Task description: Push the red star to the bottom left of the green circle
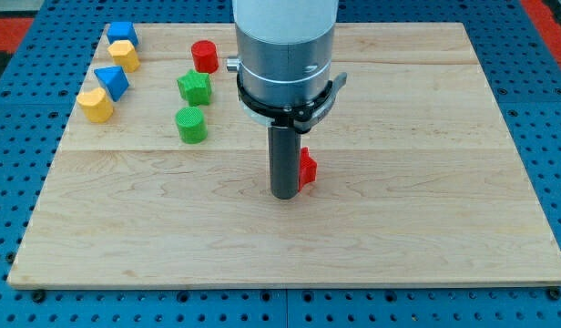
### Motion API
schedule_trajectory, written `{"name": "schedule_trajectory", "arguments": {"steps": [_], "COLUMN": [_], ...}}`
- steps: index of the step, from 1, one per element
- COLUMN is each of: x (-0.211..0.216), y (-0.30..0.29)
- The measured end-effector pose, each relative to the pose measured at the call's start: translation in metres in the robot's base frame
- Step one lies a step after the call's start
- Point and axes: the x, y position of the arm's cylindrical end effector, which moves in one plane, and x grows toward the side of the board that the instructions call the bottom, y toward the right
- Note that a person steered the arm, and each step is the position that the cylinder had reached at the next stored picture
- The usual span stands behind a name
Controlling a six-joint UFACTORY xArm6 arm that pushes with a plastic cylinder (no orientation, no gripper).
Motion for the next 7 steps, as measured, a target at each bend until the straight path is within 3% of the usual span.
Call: {"name": "schedule_trajectory", "arguments": {"steps": [1,4,5,7], "x": [0.009,0.009,0.007,0.007], "y": [0.065,0.127,0.140,0.099]}}
